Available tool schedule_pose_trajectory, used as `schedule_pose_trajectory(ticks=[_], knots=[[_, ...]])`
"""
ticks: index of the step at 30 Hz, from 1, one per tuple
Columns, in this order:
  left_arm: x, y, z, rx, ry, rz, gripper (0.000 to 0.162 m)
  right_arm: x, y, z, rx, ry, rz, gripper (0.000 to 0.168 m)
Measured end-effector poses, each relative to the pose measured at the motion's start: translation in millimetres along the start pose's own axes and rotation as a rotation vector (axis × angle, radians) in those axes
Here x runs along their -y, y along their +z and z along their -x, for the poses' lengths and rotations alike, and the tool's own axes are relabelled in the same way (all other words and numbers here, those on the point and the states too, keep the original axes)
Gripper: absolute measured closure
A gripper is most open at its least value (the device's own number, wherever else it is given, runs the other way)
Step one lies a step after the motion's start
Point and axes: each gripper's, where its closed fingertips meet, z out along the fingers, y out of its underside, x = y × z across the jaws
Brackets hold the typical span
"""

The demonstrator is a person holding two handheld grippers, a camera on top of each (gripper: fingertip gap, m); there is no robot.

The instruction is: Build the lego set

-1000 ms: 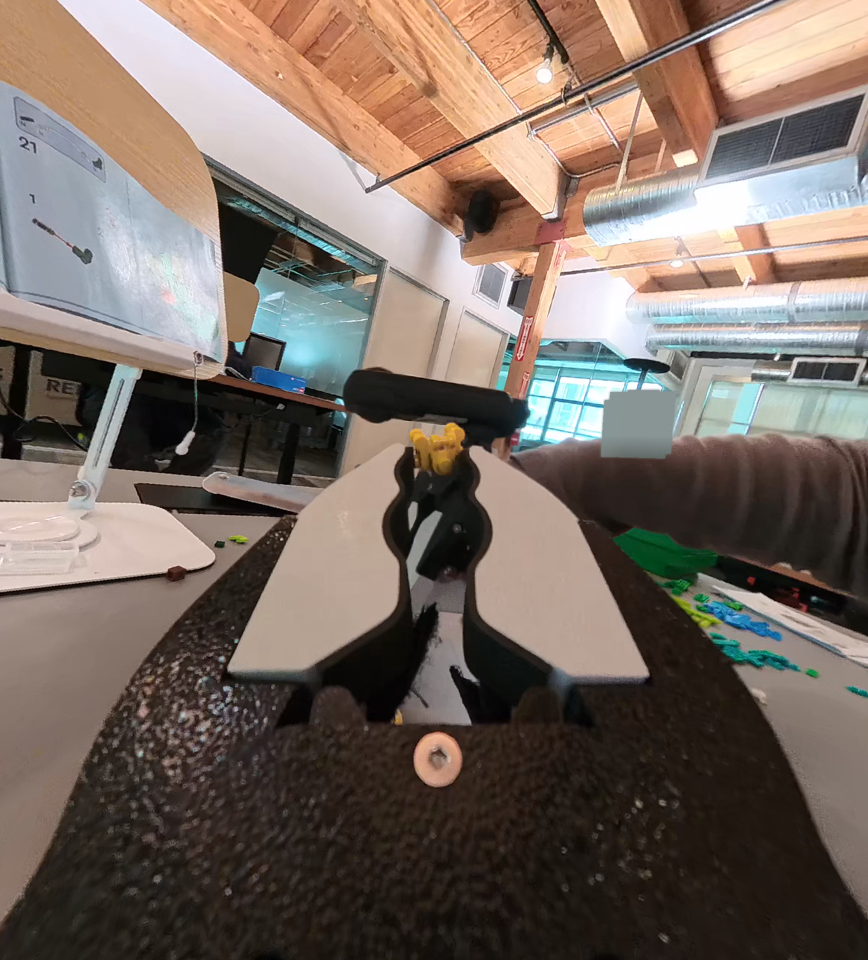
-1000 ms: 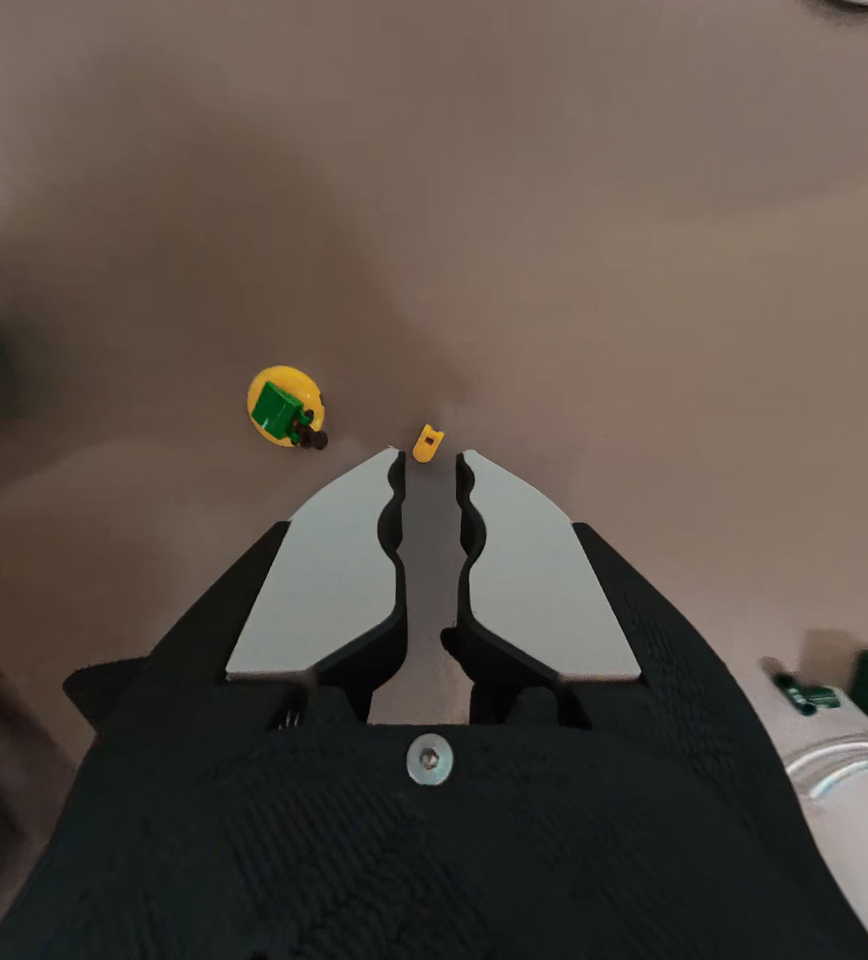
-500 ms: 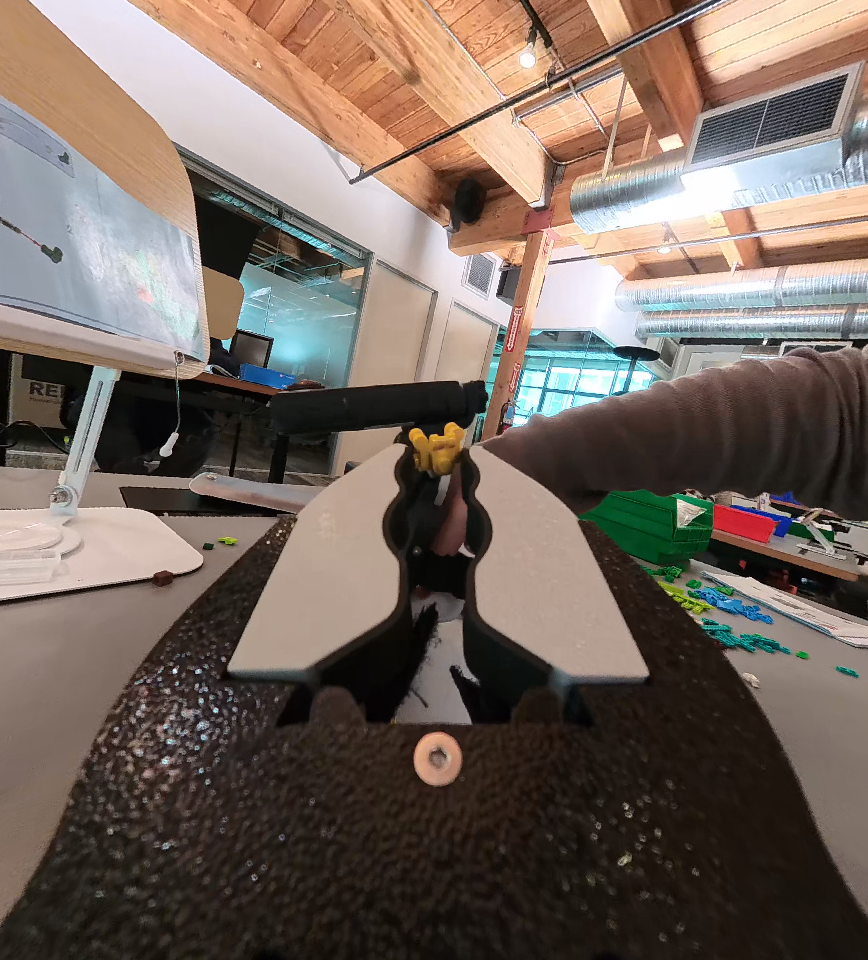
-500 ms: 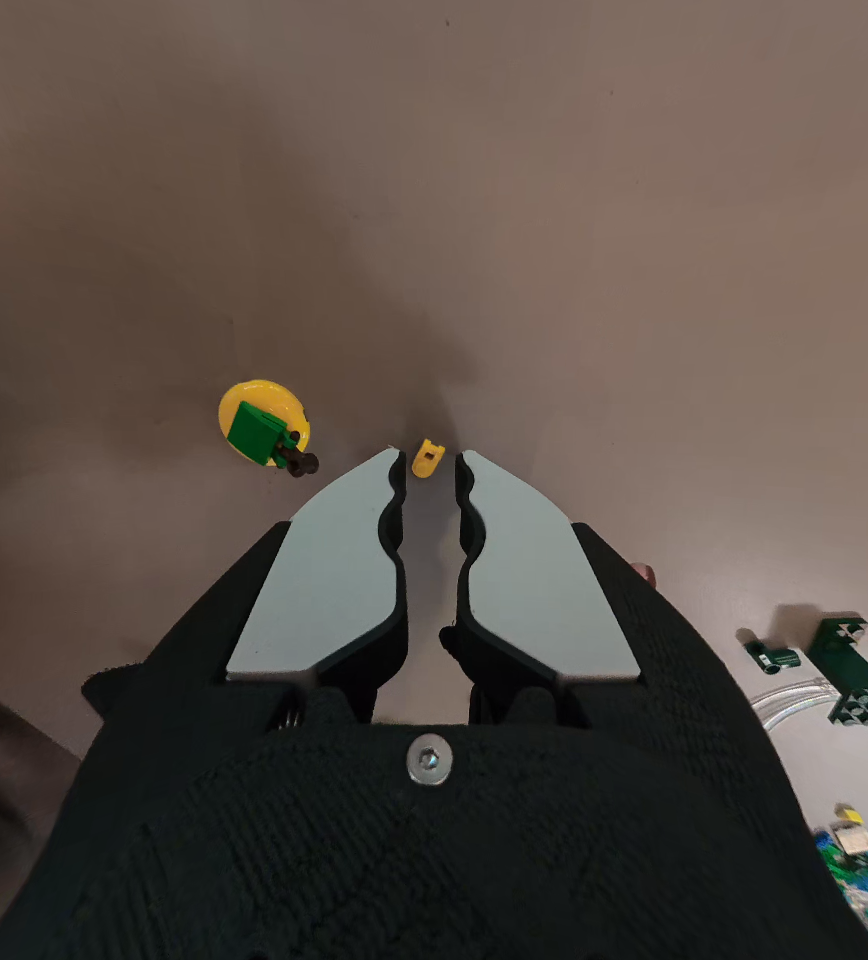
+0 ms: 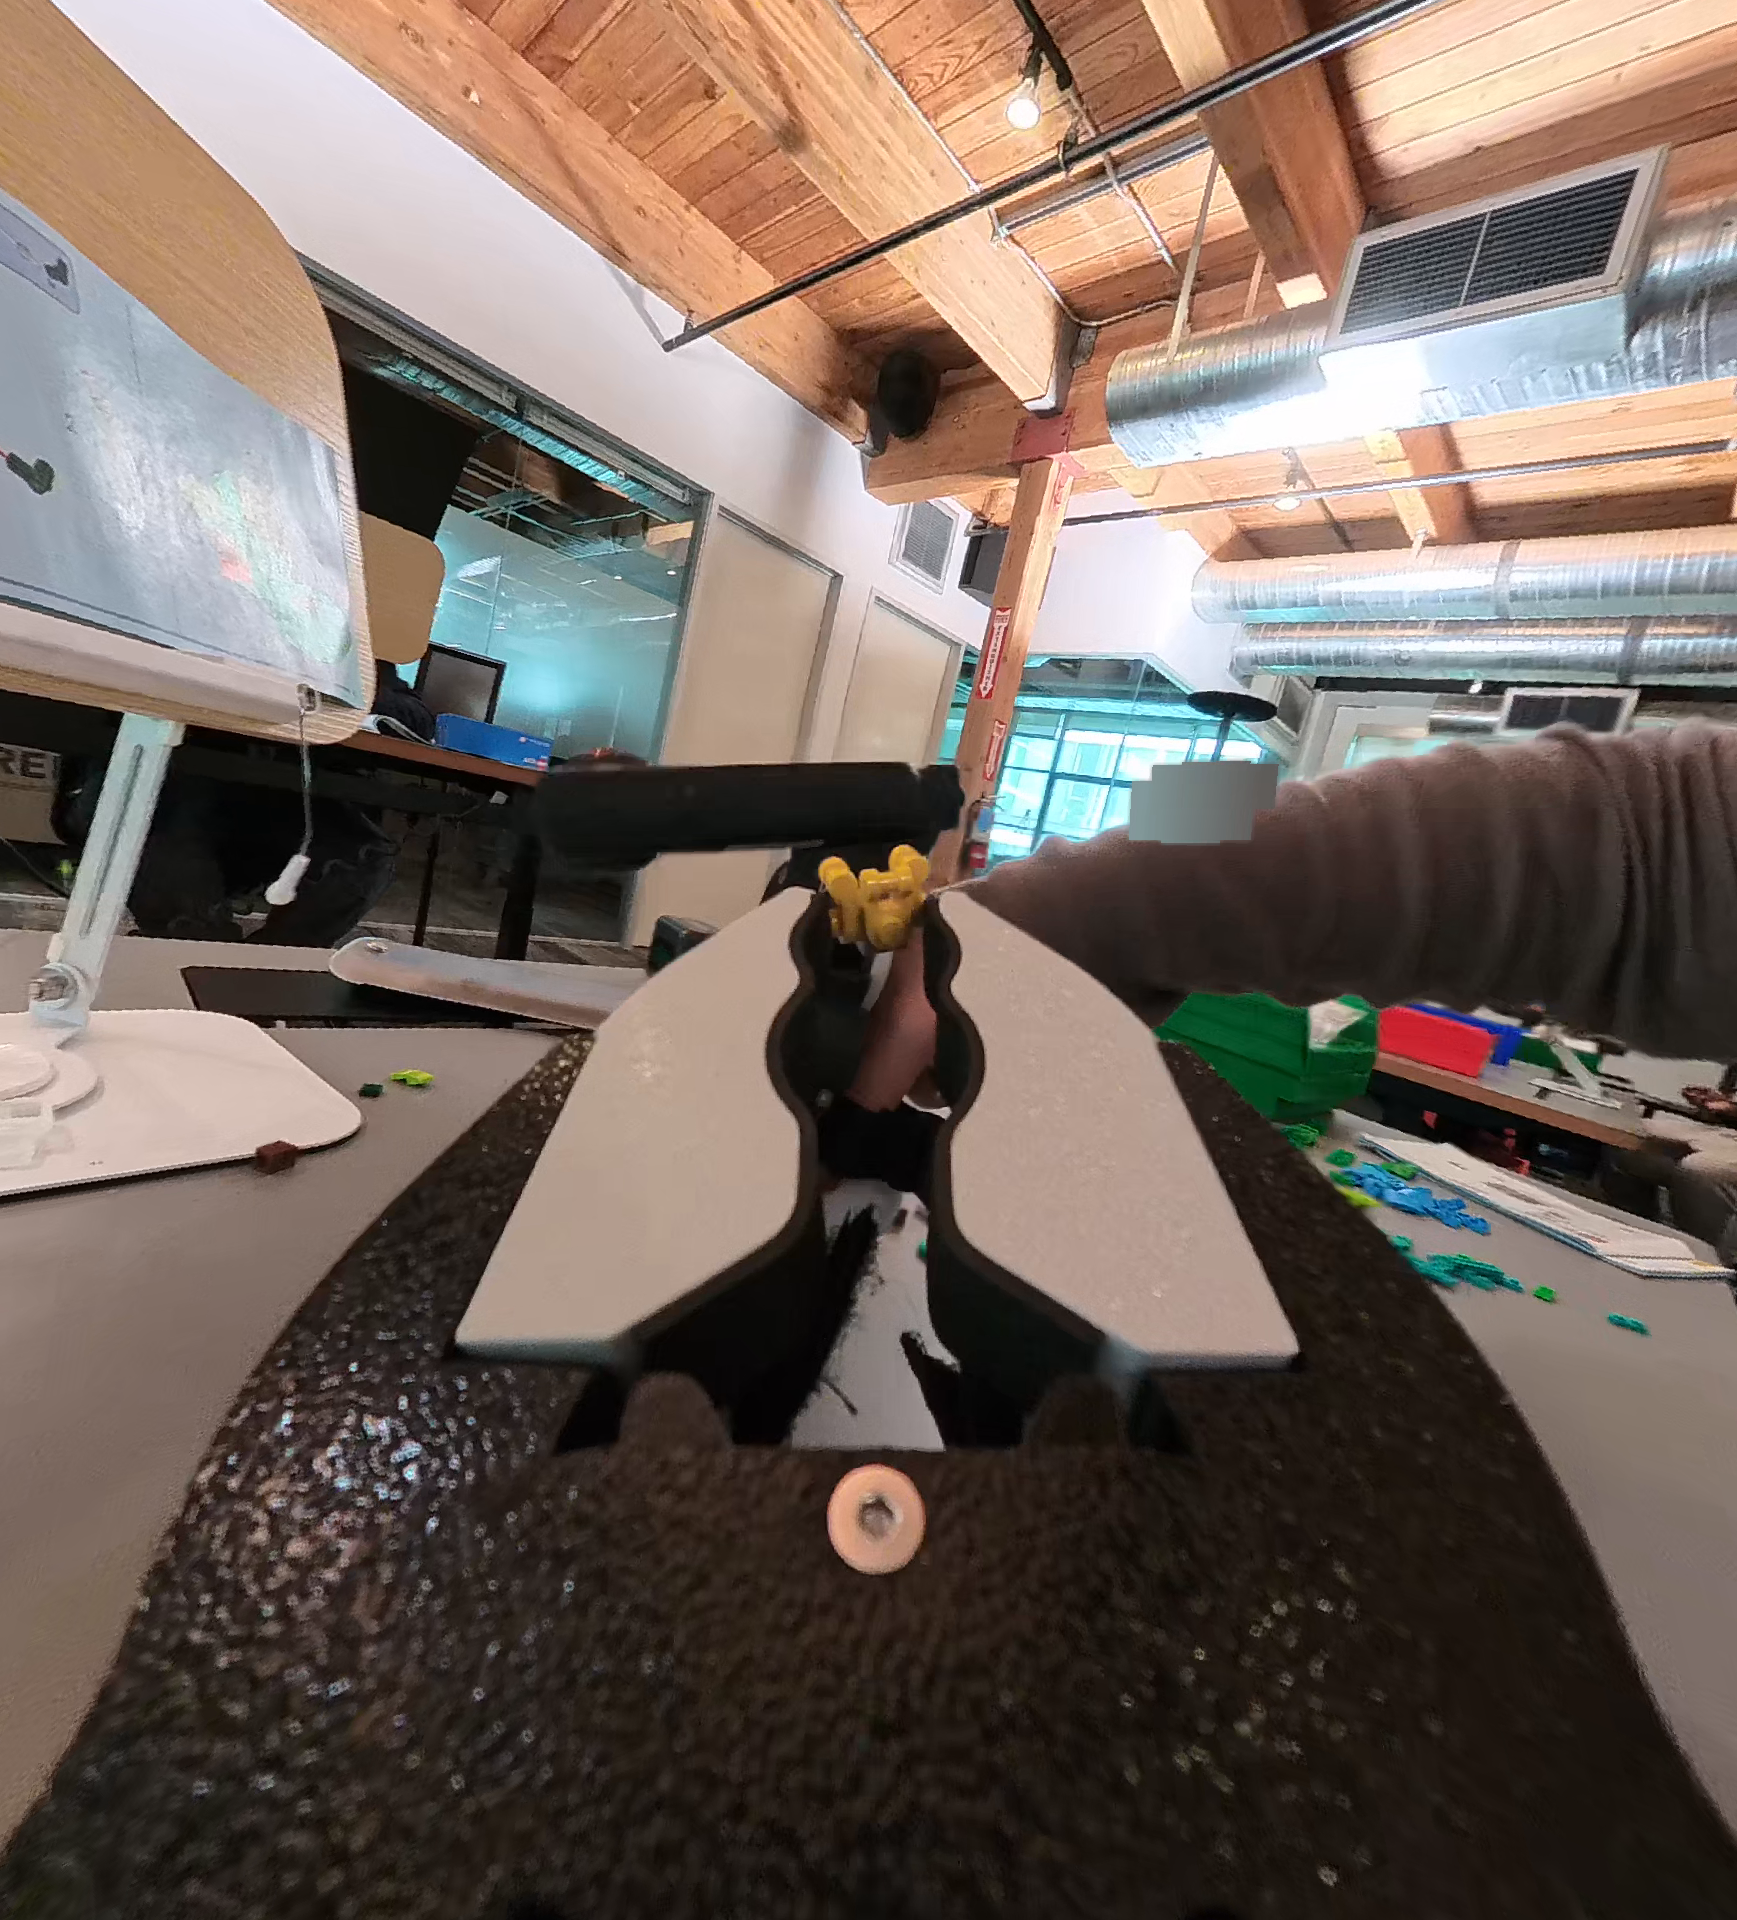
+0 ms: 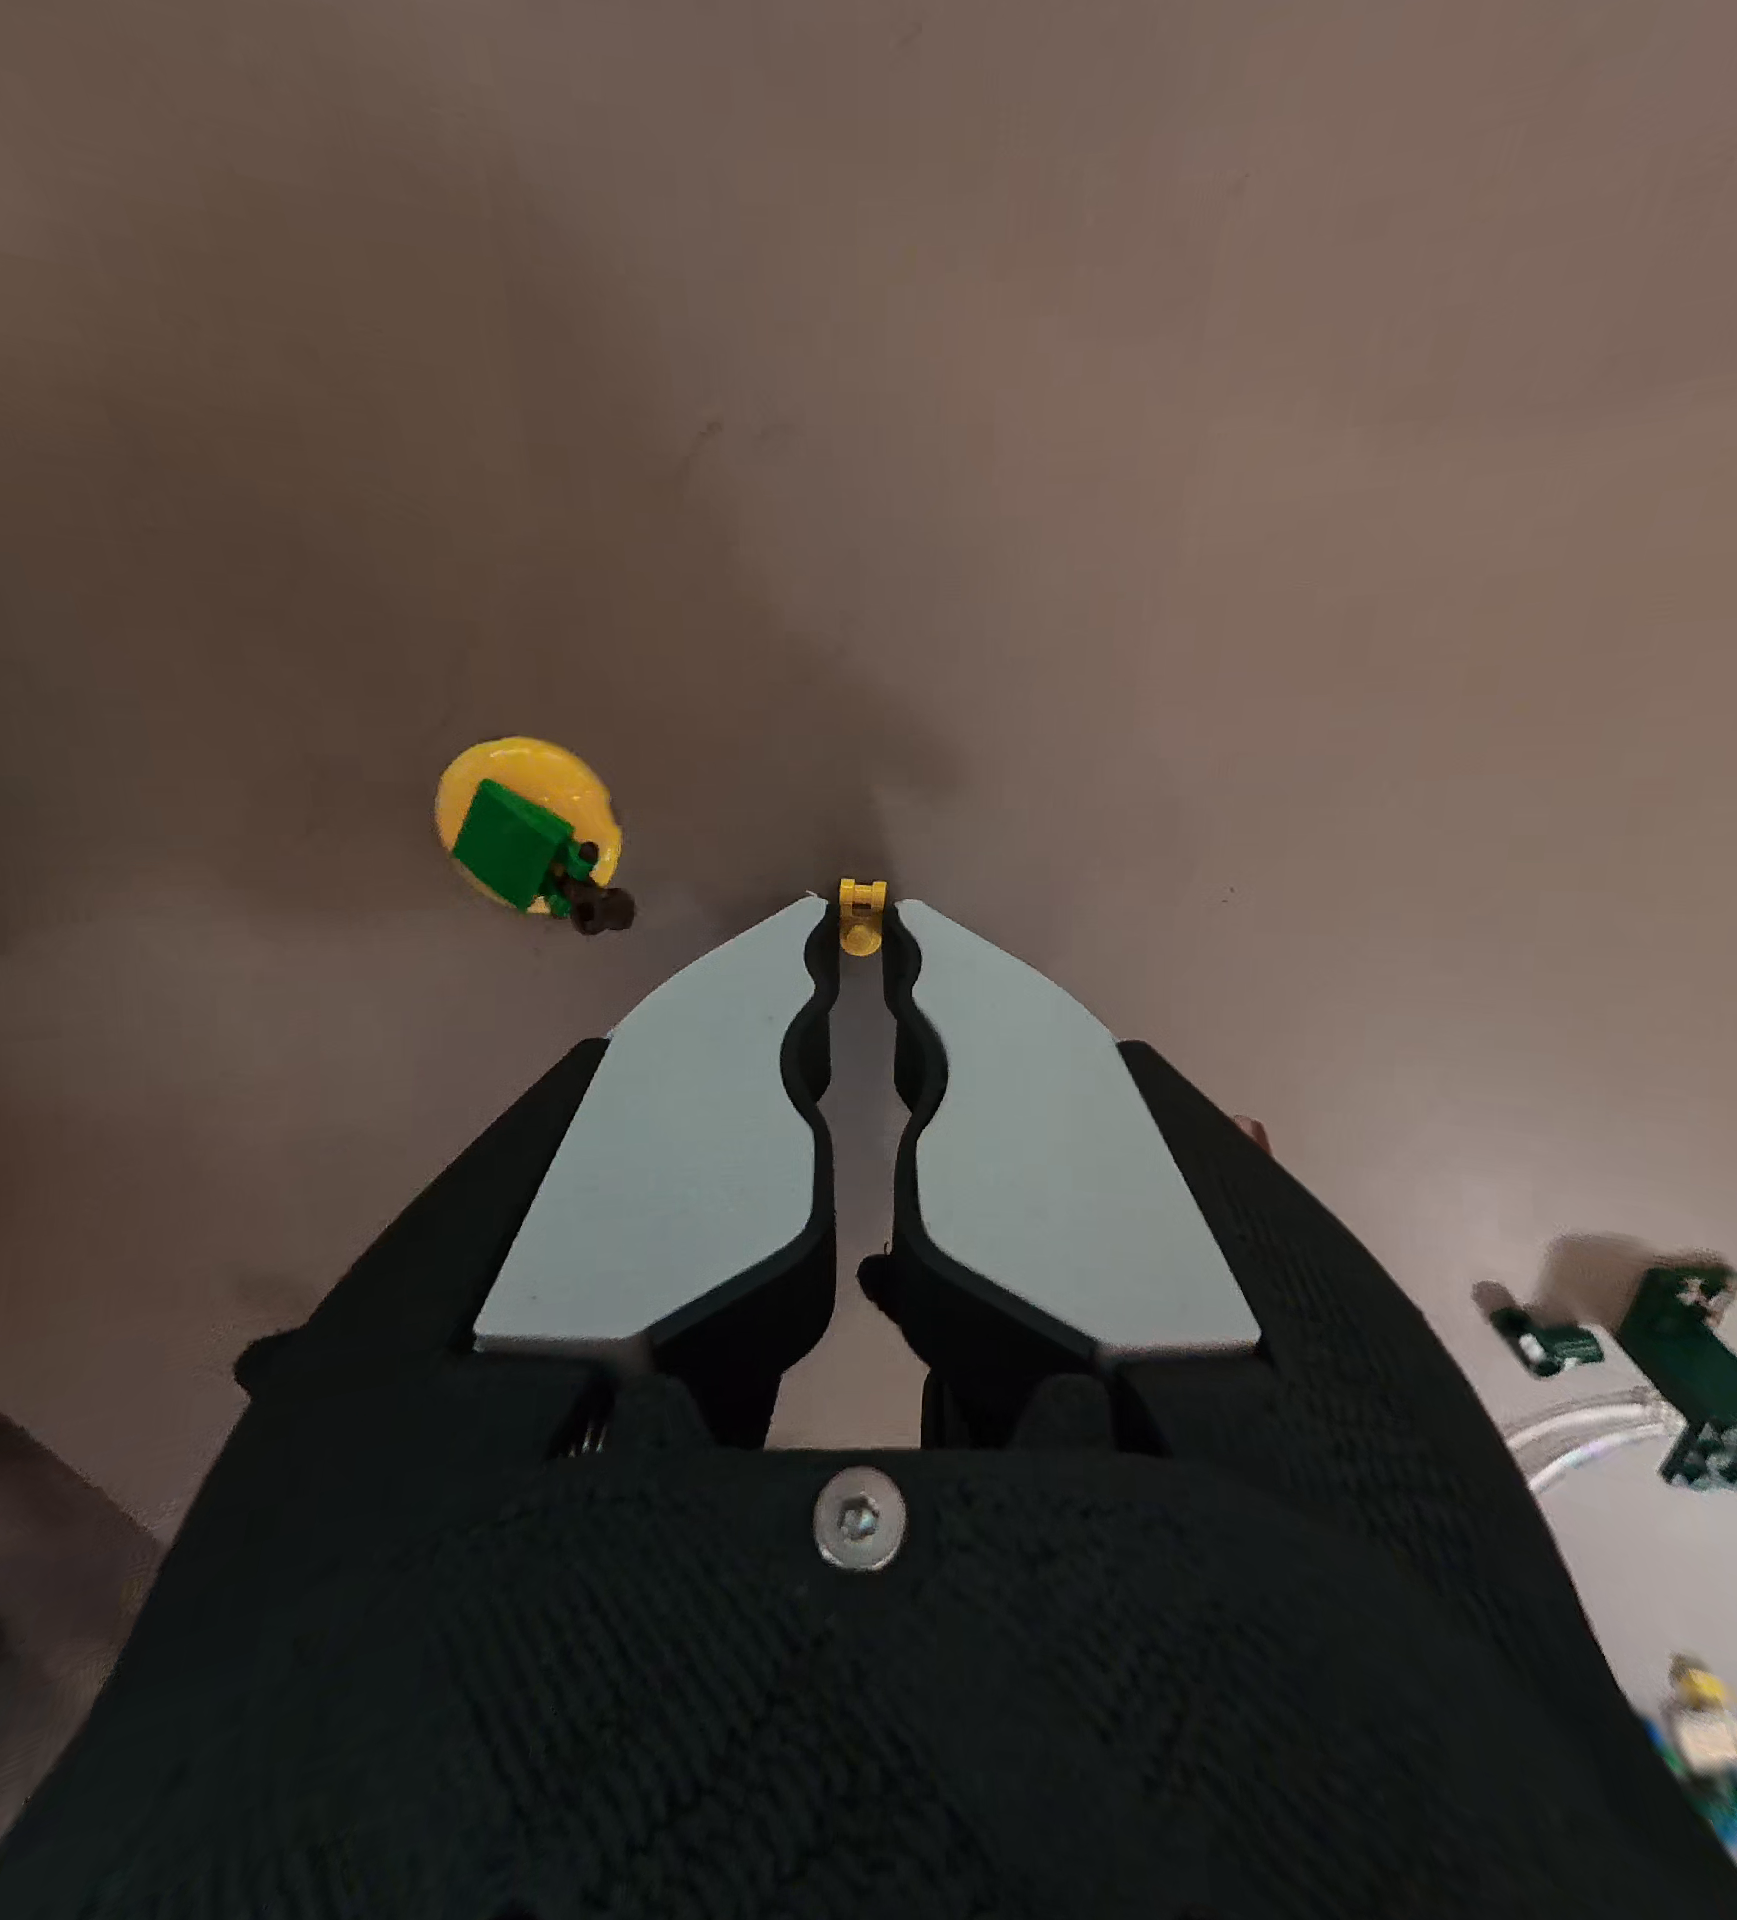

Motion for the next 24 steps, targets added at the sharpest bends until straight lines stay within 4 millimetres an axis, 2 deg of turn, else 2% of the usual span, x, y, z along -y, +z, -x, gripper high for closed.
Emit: schedule_pose_trajectory(ticks=[2,3,6,9,11,14,17,20,24], knots=[[1,0,-3,-0.027,-0.030,-0.007,0.145,11,-14,14,0.069,-0.063,-0.134,0.162],[2,0,-3,-0.040,-0.051,-0.016,0.145,20,-27,24,0.119,-0.095,-0.236,0.163],[10,0,-7,-0.091,-0.143,-0.062,0.145,42,-85,58,0.252,-0.209,-0.636,0.163],[19,0,-13,-0.154,-0.229,-0.121,0.145,40,-142,96,0.405,-0.309,-0.999,0.163],[20,0,-20,-0.201,-0.247,-0.128,0.145,32,-166,114,0.472,-0.361,-1.155,0.163],[29,-5,-44,-0.376,-0.269,-0.175,0.145,22,-182,132,0.558,-0.411,-1.251,0.164],[29,-9,-60,-0.487,-0.252,-0.159,0.145,12,-194,146,0.680,-0.440,-1.284,0.164],[30,-14,-74,-0.574,-0.228,-0.166,0.146,5,-192,157,0.646,-0.521,-1.254,0.164],[28,-15,-82,-0.617,-0.225,-0.153,0.145,-2,-193,166,0.652,-0.572,-1.230,0.163]])
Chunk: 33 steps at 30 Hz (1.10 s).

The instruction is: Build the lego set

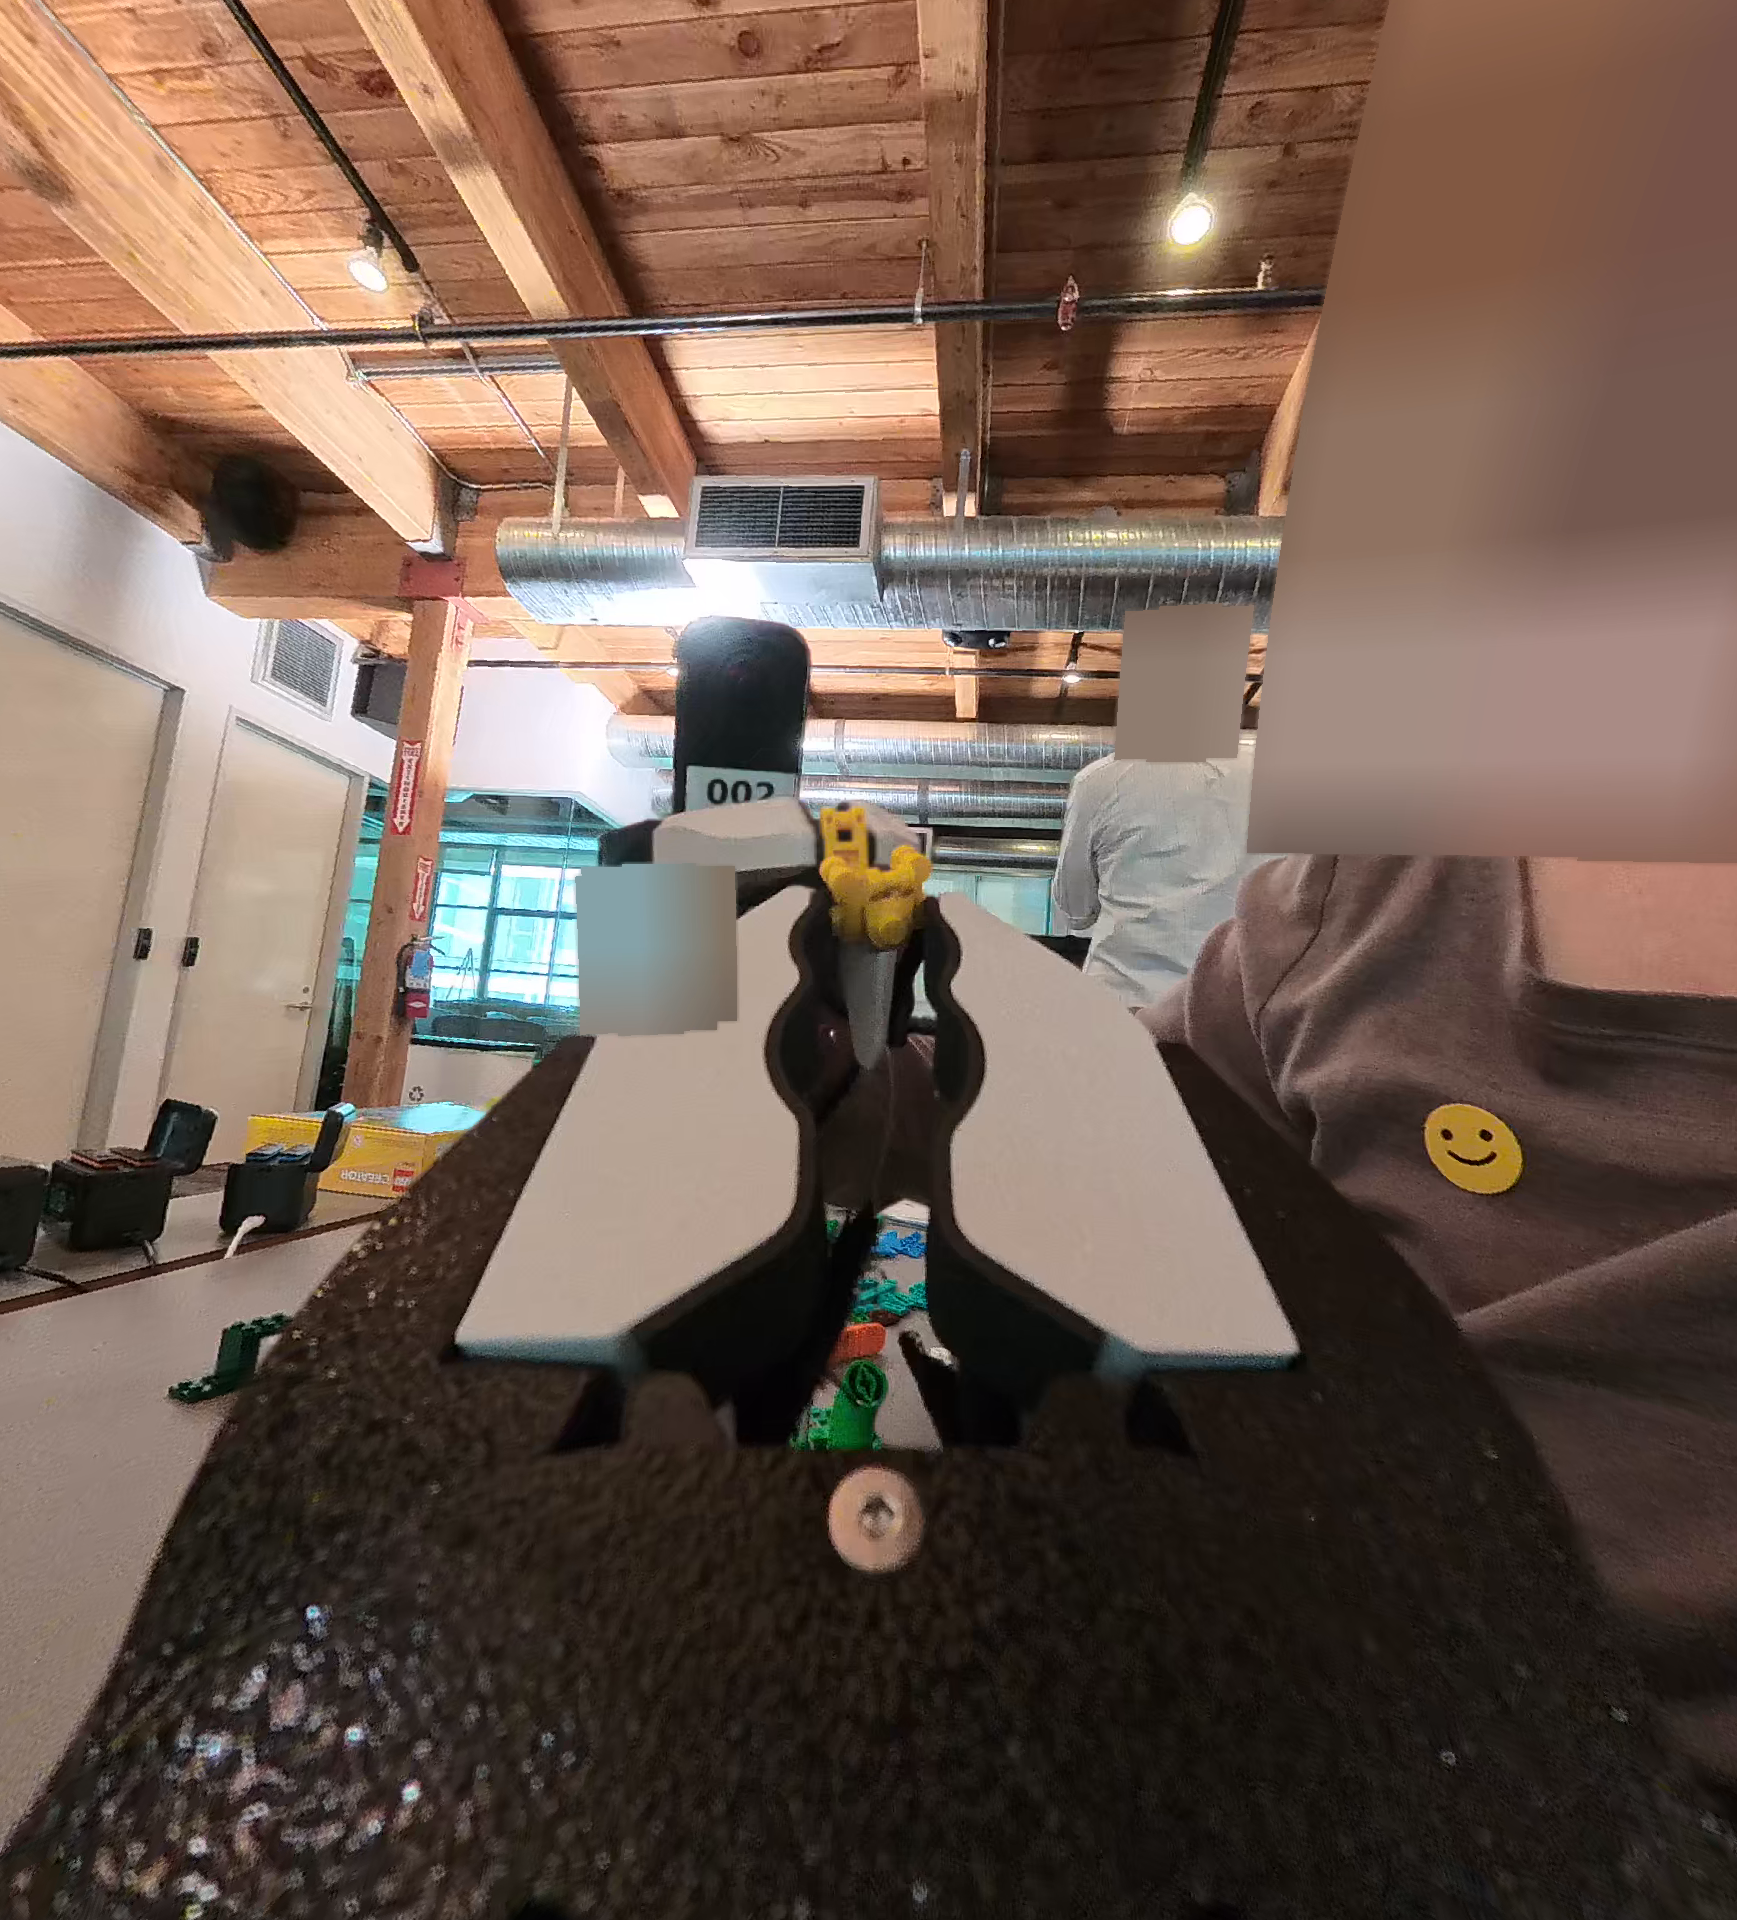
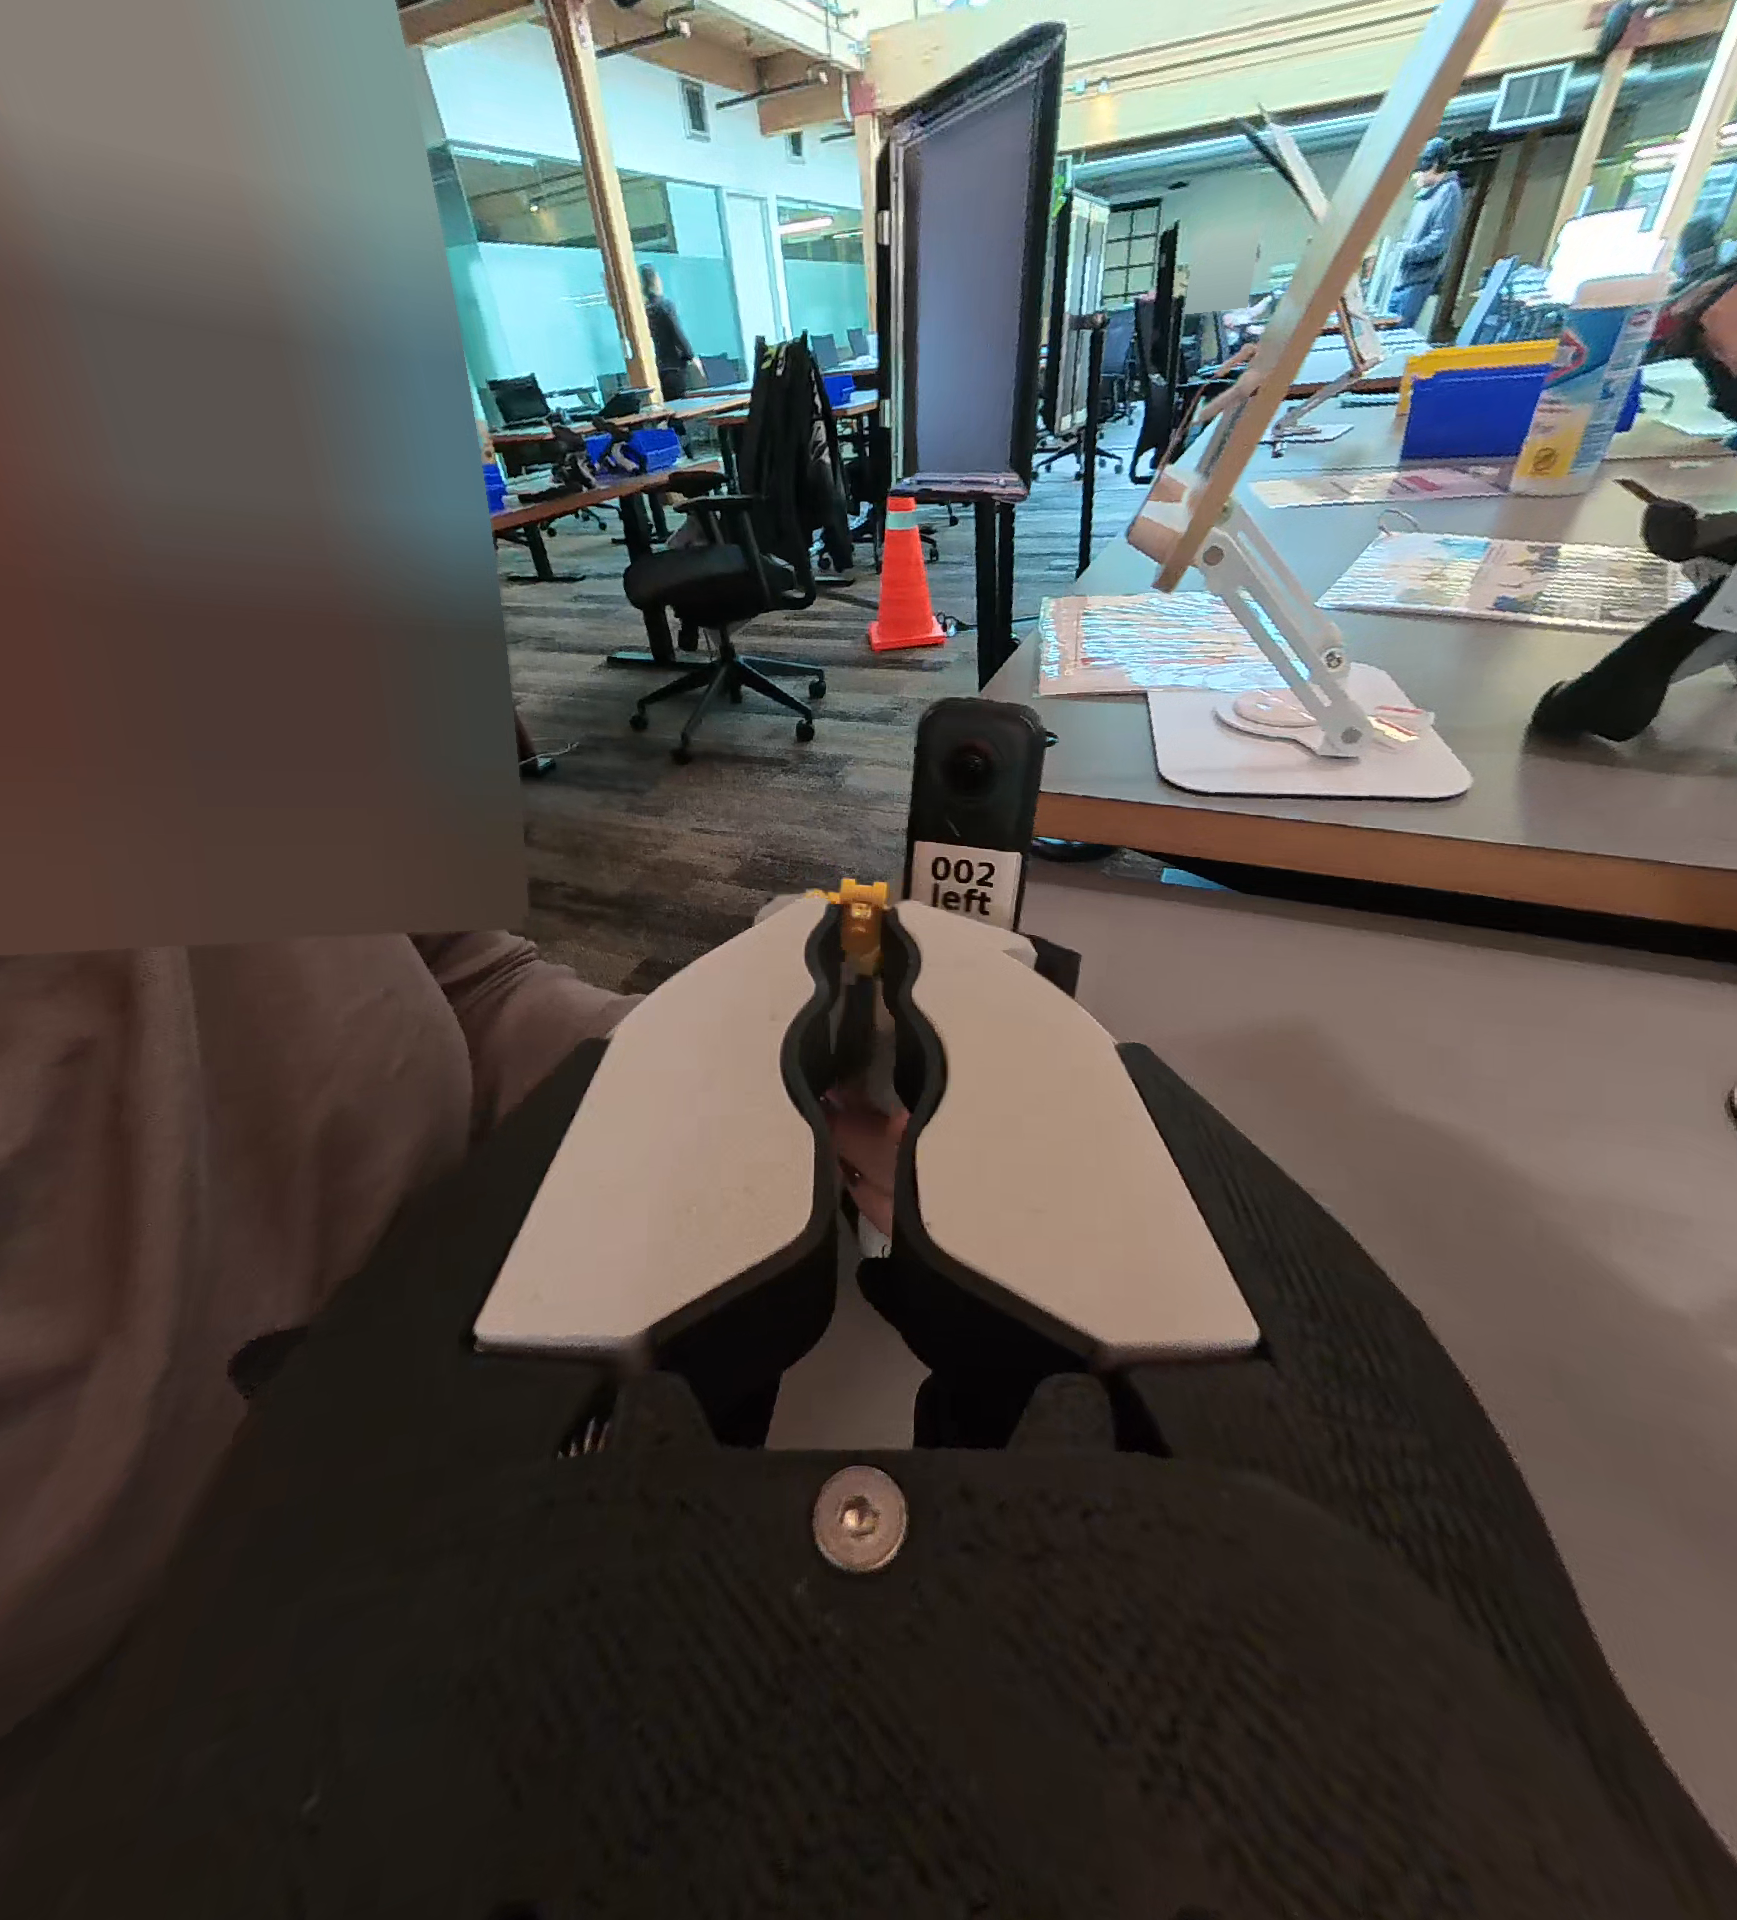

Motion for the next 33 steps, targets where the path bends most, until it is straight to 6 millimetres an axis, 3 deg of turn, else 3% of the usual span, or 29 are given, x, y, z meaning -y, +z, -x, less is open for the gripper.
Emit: schedule_pose_trajectory(ticks=[14,33], knots=[[-4,1,-7,-0.056,-0.043,0.021,0.145,-10,2,12,0.025,-0.068,0.070,0.163],[-14,0,-7,-0.057,-0.069,0.105,0.146,-17,-2,12,-0.023,-0.049,0.118,0.163]])
